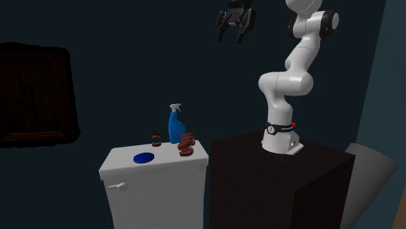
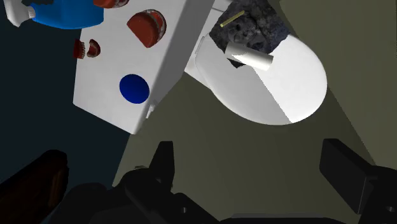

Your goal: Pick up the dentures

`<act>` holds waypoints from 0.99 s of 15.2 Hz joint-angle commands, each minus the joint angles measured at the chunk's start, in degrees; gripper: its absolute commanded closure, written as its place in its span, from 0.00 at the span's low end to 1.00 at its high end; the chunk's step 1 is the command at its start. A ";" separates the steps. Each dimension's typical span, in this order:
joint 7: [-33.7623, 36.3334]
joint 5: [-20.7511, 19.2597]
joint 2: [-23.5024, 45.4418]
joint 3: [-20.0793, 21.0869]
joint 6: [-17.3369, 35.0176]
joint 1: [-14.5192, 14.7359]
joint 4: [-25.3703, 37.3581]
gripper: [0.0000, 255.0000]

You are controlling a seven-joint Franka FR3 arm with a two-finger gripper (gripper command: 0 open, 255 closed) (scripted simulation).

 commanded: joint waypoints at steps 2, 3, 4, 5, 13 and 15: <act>-0.79 -0.32 -0.06 -0.88 1.43 -0.12 -1.62 0.00; -1.59 -0.65 -0.04 -1.77 2.87 -0.25 -3.18 0.00; -2.38 -1.00 0.05 -2.67 4.33 -0.40 -4.68 0.00; -3.17 -1.37 0.21 -3.58 5.80 -0.57 -6.13 0.00; -9.65 -4.58 4.56 -11.07 18.36 -2.48 -15.41 0.00; -11.32 -5.39 6.58 -13.01 21.74 -3.02 -17.06 0.00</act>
